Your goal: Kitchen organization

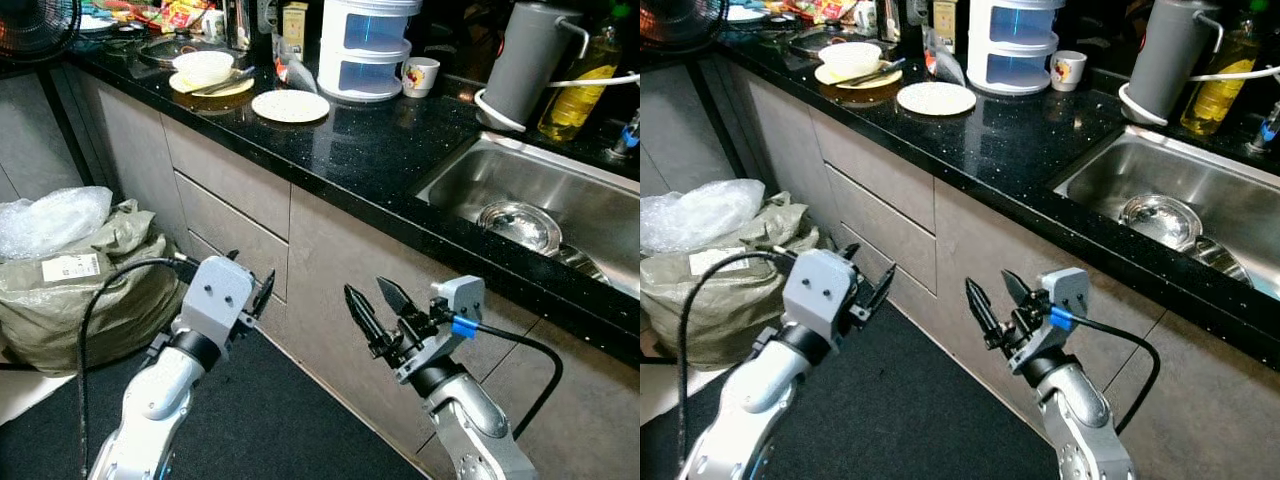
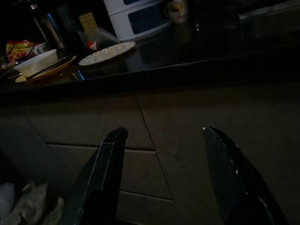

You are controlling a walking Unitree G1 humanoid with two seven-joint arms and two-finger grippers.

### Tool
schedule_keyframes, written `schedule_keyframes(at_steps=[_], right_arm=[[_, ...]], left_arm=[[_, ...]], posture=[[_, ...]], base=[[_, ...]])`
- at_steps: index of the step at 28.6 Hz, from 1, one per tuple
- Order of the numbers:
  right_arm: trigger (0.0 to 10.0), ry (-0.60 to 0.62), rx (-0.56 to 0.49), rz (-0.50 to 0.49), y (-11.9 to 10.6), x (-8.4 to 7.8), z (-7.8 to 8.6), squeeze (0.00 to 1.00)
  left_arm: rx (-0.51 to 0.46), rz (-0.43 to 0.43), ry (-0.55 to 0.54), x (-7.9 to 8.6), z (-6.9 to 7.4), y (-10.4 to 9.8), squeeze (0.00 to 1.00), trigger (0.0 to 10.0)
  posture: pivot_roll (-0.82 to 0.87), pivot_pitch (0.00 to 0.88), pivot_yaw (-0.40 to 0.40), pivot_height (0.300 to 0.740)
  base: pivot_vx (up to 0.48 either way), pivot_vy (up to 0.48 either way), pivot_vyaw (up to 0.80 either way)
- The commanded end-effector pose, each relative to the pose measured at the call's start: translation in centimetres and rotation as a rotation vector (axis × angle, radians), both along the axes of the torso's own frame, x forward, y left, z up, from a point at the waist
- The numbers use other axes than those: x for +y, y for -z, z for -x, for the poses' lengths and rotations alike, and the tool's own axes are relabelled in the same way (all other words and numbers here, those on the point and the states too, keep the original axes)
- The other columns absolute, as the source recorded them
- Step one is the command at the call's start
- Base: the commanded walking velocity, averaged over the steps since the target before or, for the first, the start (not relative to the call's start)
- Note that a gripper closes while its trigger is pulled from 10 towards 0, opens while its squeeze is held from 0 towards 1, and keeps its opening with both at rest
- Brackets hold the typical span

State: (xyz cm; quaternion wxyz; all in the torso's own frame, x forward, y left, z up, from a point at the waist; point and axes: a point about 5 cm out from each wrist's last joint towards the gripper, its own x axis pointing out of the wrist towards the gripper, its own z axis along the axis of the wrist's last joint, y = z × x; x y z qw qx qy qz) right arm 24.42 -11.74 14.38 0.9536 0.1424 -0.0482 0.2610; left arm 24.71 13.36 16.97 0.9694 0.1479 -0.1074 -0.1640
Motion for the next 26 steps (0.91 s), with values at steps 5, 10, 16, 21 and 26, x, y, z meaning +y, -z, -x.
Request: schedule_keyframes(at_steps=[5,10,16,21,26], right_arm=[[10.0,-0.023,-0.029,-0.021,-1.0,0.6,-0.1,0.0],[10.0,-0.024,-0.035,-0.043,-1.2,0.6,-0.3,0.0],[10.0,-0.022,-0.05,-0.067,-1.8,0.7,-0.5,0.0],[10.0,-0.029,-0.057,-0.091,-2.1,0.9,-0.5,0.0],[10.0,-0.052,-0.062,-0.101,-2.4,1.2,-0.5,0.0]], left_arm=[[-0.02,0.02,-0.031,0.4,-0.4,-0.8,0.0,10.0],[-0.032,0.024,-0.028,0.2,-0.7,-1.1,0.0,10.0],[-0.033,0.019,-0.014,-0.1,-0.8,-1.1,0.0,10.0],[-0.031,0.017,-0.01,-0.1,-0.8,-1.1,0.0,10.0],[-0.029,0.015,-0.007,-0.1,-0.9,-1.1,0.0,10.0]], posture=[[0.08,0.0,-0.098,0.74],[0.08,0.0,-0.091,0.74],[0.08,0.0,-0.08,0.74],[0.08,0.0,-0.078,0.74],[0.08,0.0,-0.076,0.74]], base=[[0.286,0.0,0.0],[0.287,0.0,0.0],[0.293,0.0,0.0],[0.316,0.0,0.0],[0.321,0.0,0.0]])
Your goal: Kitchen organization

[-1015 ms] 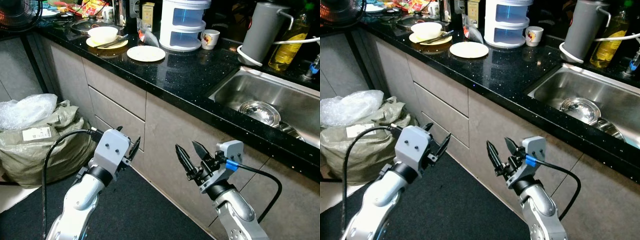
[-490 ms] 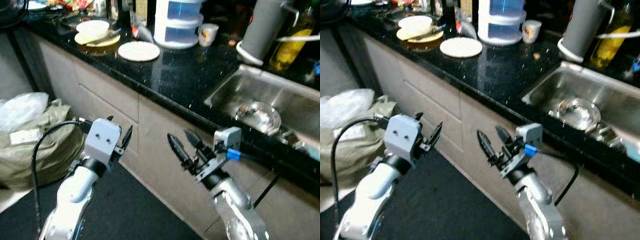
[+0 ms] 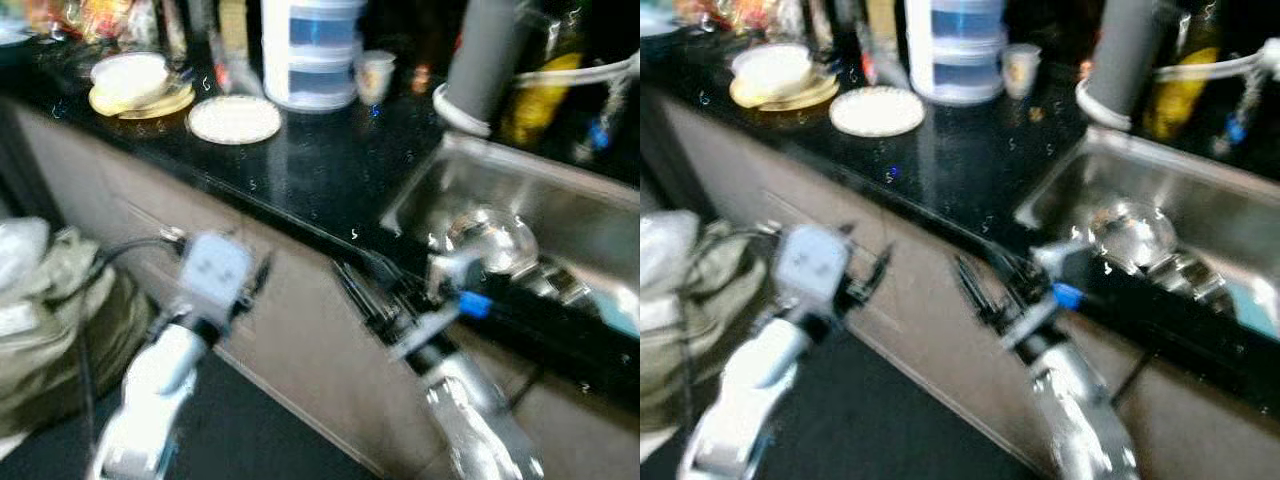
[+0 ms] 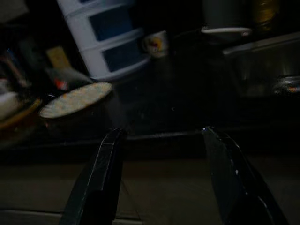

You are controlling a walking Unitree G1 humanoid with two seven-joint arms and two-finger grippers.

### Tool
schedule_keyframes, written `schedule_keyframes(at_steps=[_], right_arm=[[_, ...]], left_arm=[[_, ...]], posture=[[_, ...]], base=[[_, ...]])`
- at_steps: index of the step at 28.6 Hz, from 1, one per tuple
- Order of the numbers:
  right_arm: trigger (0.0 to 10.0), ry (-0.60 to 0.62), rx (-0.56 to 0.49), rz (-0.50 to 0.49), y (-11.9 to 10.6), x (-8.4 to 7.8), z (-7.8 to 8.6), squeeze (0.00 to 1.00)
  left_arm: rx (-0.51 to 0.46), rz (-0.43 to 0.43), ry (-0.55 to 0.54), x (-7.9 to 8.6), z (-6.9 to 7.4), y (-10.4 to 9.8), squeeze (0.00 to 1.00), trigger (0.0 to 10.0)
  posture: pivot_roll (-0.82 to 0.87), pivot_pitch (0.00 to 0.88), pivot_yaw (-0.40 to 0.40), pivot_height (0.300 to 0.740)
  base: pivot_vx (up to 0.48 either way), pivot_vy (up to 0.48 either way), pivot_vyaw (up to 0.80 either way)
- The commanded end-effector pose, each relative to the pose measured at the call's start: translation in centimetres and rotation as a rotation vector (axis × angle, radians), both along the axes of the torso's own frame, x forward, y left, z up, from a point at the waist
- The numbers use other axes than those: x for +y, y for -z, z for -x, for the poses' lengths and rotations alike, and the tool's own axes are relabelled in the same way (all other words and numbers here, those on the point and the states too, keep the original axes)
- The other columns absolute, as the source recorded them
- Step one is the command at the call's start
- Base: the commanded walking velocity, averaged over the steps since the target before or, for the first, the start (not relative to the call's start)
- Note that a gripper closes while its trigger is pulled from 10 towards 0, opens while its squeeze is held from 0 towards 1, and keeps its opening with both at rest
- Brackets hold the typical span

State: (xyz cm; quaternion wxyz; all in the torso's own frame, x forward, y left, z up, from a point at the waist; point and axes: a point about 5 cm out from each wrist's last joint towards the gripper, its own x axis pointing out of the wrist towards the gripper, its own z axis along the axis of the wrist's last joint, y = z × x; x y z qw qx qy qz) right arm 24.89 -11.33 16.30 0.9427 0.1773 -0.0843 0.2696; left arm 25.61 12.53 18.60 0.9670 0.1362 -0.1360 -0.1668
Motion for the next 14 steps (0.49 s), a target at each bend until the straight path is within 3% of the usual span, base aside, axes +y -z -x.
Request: schedule_keyframes(at_steps=[1,2,14], right_arm=[[10.0,-0.037,-0.009,-0.012,-0.5,0.8,0.0,0.0],[10.0,-0.039,-0.012,-0.01,-0.6,0.8,0.0,0.0],[10.0,-0.147,-0.051,-0.059,-1.7,1.5,0.5,0.0]], left_arm=[[0.023,-0.015,-0.024,0.8,0.0,0.5,0.0,10.0],[0.024,-0.016,-0.024,0.8,0.0,0.5,0.0,10.0],[0.028,-0.024,-0.026,0.9,0.2,0.6,0.0,10.0]], posture=[[0.08,0.0,-0.076,0.74],[0.08,0.0,-0.076,0.74],[0.09,0.0,-0.081,0.74]], base=[[0.319,0.0,0.0],[0.322,0.0,0.0],[0.324,0.0,0.76]])
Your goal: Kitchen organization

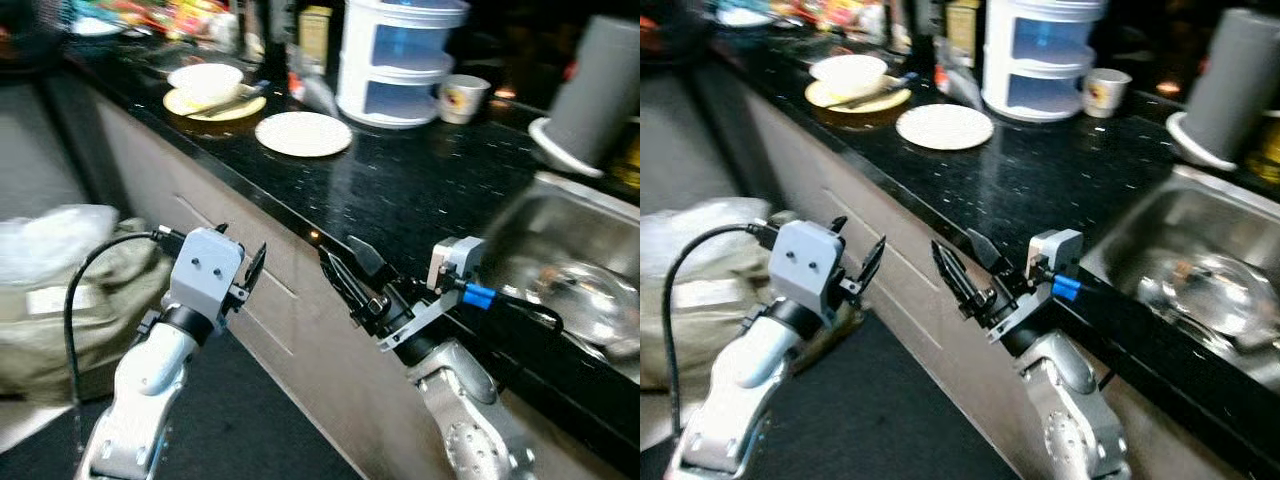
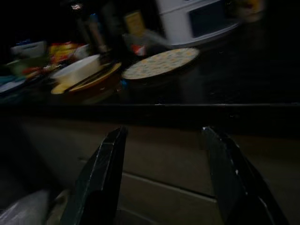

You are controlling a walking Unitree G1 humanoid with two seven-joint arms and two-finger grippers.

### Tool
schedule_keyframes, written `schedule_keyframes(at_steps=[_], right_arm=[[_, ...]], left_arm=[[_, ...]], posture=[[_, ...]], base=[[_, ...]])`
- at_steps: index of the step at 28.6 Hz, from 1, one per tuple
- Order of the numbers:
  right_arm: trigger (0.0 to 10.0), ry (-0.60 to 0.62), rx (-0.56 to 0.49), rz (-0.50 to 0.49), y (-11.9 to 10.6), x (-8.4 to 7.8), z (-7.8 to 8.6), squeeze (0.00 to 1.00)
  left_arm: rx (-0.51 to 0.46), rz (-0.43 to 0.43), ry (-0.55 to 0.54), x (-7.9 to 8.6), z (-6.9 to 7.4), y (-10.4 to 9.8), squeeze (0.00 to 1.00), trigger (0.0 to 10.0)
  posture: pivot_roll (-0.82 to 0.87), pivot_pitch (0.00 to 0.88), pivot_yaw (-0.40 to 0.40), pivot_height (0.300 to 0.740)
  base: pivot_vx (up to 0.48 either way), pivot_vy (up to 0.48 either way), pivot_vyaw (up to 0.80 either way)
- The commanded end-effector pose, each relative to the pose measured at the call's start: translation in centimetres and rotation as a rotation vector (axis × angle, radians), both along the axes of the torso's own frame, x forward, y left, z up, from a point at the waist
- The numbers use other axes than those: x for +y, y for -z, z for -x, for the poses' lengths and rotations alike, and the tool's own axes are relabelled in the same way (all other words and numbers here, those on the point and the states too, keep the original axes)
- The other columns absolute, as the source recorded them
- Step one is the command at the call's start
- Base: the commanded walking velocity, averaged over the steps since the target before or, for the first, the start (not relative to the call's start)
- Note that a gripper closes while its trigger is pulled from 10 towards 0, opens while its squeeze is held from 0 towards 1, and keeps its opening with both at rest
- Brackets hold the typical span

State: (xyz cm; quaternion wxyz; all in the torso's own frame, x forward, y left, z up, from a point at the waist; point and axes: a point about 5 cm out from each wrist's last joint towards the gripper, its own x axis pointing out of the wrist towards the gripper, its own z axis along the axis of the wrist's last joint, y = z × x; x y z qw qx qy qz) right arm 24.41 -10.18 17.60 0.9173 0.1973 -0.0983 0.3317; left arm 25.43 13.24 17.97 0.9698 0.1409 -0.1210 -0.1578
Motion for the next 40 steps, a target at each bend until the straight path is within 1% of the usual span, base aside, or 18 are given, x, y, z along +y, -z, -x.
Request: schedule_keyframes(at_steps=[1,6,11,20,23,29,34,36,37,38,39,40], right_arm=[[10.0,-0.018,-0.009,-0.018,-0.4,0.4,0.0,0.0],[10.0,-0.028,-0.012,-0.024,-0.7,0.5,-0.1,0.0],[10.0,-0.047,-0.026,-0.036,-1.5,0.6,-0.2,0.0],[10.0,-0.082,-0.078,-0.051,-3.5,1.2,-0.4,0.0],[10.0,-0.101,-0.099,-0.091,-4.6,1.0,-0.4,0.0],[10.0,-0.124,-0.123,-0.142,-5.9,0.9,-0.2,0.0],[10.0,-0.117,-0.141,-0.116,-6.3,0.9,-0.3,0.0],[10.0,-0.1,-0.154,-0.077,-6.5,1.0,-0.5,0.0],[10.0,-0.1,-0.154,-0.077,-6.5,1.0,-0.5,0.0],[10.0,-0.08,-0.165,-0.049,-6.8,1.0,-0.7,0.0],[10.0,-0.08,-0.165,-0.049,-6.8,1.0,-0.7,0.0],[10.0,-0.061,-0.179,-0.017,-7.1,1.0,-0.9,0.0]], left_arm=[[0.001,-0.013,-0.003,0.2,0.0,0.0,0.0,10.0],[-0.001,-0.013,-0.005,0.2,0.0,0.0,0.0,10.0],[-0.002,-0.012,-0.01,0.2,0.0,-0.1,0.0,10.0],[0.0,-0.011,-0.011,0.1,0.0,0.0,0.0,10.0],[0.003,-0.011,-0.011,0.1,0.0,0.1,0.0,10.0],[0.008,-0.01,-0.007,0.0,0.1,0.2,0.0,10.0],[0.014,-0.005,-0.002,-0.1,0.1,0.3,0.0,10.0],[0.025,0.005,0.009,-0.2,0.1,0.4,0.0,10.0],[0.025,0.005,0.009,-0.2,0.1,0.4,0.0,10.0],[0.027,0.005,0.02,-0.3,0.2,0.4,0.0,10.0],[0.027,0.005,0.02,-0.3,0.2,0.4,0.0,10.0],[0.034,0.001,0.031,-0.5,0.4,0.6,0.0,10.0]], posture=[[0.09,0.0,-0.082,0.74],[0.1,0.0,-0.083,0.74],[0.1,0.0,-0.086,0.74],[0.1,0.0,-0.09,0.74],[0.1,0.0,-0.091,0.74],[0.1,0.0,-0.092,0.74],[0.1,0.0,-0.092,0.74],[0.1,0.0,-0.092,0.74],[0.1,0.0,-0.092,0.74],[0.1,0.0,-0.092,0.74],[0.1,0.0,-0.092,0.74],[0.1,0.0,-0.092,0.74]], base=[[0.326,0.0,0.75],[0.324,0.0,0.15],[0.325,0.0,0.0],[0.326,0.0,0.0],[0.326,0.0,0.0],[0.324,0.0,0.0],[0.324,0.0,0.0],[0.122,0.0,0.0],[0.0,0.0,0.0],[0.0,0.0,0.0],[0.0,0.0,0.0],[0.0,0.0,0.0]])
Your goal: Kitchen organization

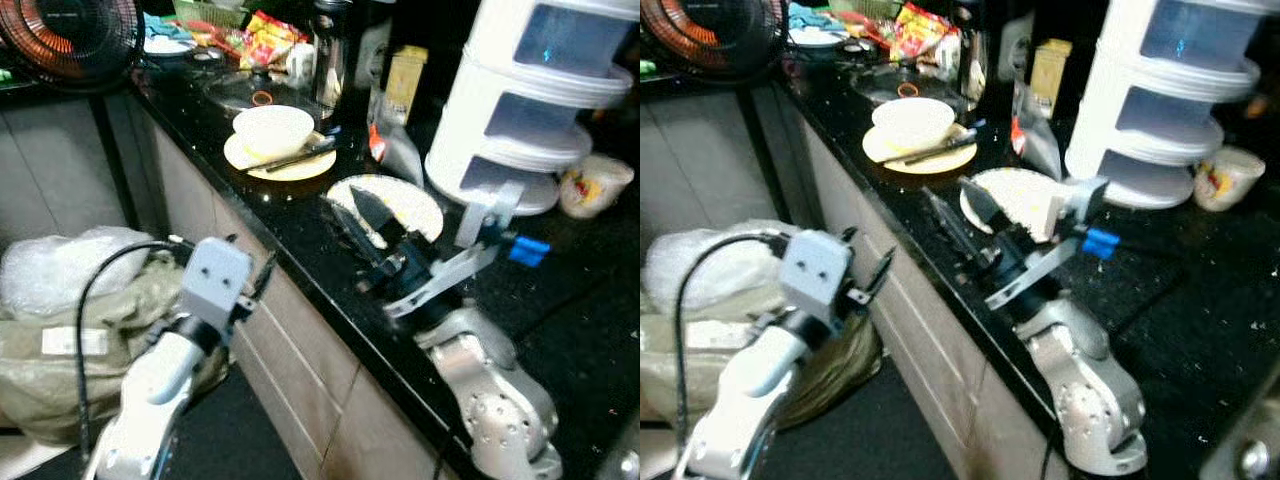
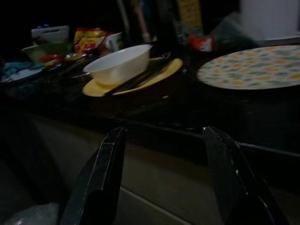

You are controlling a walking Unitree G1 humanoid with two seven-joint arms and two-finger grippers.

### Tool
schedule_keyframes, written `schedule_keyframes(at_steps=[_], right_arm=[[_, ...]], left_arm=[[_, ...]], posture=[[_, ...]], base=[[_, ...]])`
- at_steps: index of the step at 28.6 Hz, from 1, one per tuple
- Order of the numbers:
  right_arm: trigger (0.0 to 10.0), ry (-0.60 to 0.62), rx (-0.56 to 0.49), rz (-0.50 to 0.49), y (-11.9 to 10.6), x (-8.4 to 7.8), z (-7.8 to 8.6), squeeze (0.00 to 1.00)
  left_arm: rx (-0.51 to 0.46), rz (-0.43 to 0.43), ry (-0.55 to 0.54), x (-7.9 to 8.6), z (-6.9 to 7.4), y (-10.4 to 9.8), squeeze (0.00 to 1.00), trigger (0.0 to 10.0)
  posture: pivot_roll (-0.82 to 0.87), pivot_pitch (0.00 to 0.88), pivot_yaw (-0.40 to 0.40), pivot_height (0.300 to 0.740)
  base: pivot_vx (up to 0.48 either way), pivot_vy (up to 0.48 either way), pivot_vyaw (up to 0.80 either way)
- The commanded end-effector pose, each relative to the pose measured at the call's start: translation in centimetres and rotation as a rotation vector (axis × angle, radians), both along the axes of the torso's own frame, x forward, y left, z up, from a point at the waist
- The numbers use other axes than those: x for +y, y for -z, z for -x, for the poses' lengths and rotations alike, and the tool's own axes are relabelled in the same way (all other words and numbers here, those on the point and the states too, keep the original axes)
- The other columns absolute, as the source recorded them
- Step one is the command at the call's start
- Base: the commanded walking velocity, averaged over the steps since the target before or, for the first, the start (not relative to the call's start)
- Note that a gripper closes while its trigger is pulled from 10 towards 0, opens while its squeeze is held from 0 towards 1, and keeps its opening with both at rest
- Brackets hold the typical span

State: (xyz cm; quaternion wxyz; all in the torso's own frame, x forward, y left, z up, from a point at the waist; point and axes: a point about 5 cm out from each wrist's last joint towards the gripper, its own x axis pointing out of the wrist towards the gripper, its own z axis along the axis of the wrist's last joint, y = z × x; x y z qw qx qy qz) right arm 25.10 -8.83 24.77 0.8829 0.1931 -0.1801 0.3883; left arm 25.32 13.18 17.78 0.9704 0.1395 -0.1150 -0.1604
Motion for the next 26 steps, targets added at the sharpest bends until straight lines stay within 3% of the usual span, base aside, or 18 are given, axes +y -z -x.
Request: schedule_keyframes(at_steps=[1,4,6,9,15,20,23,25,26], right_arm=[[10.0,0.035,0.003,0.029,0.0,-0.4,-0.2,0.0],[10.0,0.095,-0.031,0.141,-0.7,-0.2,-0.9,0.0],[10.0,0.095,-0.031,0.141,-0.7,-0.2,-0.9,0.0],[10.0,0.204,-0.046,0.325,-0.9,0.5,-2.3,0.0],[10.0,0.308,-0.055,0.453,-1.9,2.0,-4.0,0.0],[10.0,0.284,-0.062,0.413,-2.8,2.3,-4.4,0.0],[10.0,0.267,-0.025,0.333,-3.0,1.7,-4.6,0.0],[10.0,0.245,0.016,0.222,-3.3,1.1,-4.4,0.0],[10.0,0.245,0.016,0.222,-3.3,1.1,-4.4,0.0]], left_arm=[[0.021,0.001,0.028,-0.4,0.3,0.4,0.0,10.0],[0.037,-0.009,0.038,-0.5,0.4,0.8,0.0,10.0],[0.037,-0.009,0.038,-0.5,0.4,0.8,0.0,10.0],[0.051,-0.01,0.031,-0.4,0.4,1.1,0.0,10.0],[0.06,-0.014,0.024,-0.4,0.5,1.2,0.0,10.0],[0.061,-0.013,0.02,-0.5,0.5,1.3,0.0,10.0],[0.061,-0.005,0.007,-0.4,0.6,1.3,0.0,10.0],[0.069,0.006,-0.002,-0.3,0.6,1.4,0.0,10.0],[0.069,0.006,-0.002,-0.3,0.6,1.4,0.0,10.0]], posture=[[0.1,0.0,-0.092,0.74],[0.1,0.0,-0.093,0.74],[0.1,0.0,-0.093,0.74],[0.1,0.0,-0.094,0.74],[0.1,0.0,-0.096,0.74],[0.11,0.0,-0.105,0.74],[0.11,0.0,-0.108,0.74],[0.11,0.0,-0.109,0.74],[0.11,0.0,-0.109,0.74]], base=[[0.0,0.0,0.0],[0.0,0.0,0.0],[0.0,0.0,0.0],[0.0,0.0,0.0],[0.0,0.0,0.0],[0.0,0.0,0.0],[0.0,0.0,0.0],[0.0,0.0,0.0],[0.0,0.0,0.0]])
